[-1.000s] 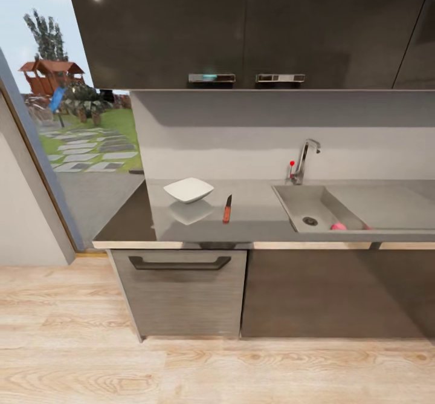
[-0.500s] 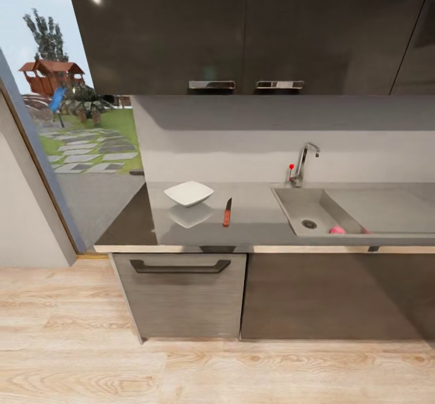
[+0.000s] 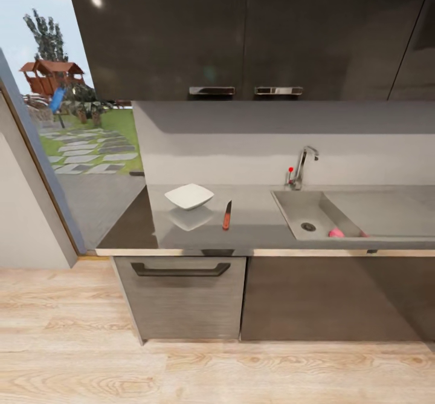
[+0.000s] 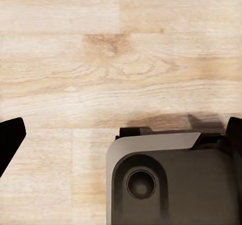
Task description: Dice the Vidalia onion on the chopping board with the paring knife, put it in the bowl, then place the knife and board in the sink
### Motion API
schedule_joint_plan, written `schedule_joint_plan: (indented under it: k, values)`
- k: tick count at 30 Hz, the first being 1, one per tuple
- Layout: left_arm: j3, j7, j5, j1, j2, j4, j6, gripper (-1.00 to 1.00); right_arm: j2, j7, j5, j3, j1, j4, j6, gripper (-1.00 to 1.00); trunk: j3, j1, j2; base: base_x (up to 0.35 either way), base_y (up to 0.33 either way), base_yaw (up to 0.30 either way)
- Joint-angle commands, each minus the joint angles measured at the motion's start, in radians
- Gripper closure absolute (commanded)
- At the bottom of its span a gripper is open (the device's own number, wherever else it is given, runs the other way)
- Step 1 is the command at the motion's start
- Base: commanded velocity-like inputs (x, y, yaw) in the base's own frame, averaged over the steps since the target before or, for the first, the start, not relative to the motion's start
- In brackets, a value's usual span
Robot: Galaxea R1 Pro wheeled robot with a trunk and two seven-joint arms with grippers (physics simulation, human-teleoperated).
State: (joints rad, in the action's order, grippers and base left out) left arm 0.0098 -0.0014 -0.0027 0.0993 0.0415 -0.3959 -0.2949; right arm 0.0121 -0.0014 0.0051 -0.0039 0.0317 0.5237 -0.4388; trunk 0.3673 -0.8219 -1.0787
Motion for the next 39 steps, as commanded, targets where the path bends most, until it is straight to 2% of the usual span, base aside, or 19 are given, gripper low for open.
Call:
schedule_joint_plan:
  k: [1, 39]
  values:
    - [0.001, 0.0, 0.0, 0.0, 0.0, -0.001, -0.001, -1.0, 0.0, 0.0, 0.001, 0.0, 0.001, -0.001, -0.003, -1.0, -0.002, 0.004, 0.007, 0.0, 0.0, 0.0]
    - [0.001, 0.003, 0.0, 0.0, 0.0, -0.001, -0.001, -1.0, 0.0, 0.0, 0.001, 0.001, 0.001, -0.001, -0.003, -1.0, -0.121, 0.15, 0.273, 0.0, 0.0, 0.0]
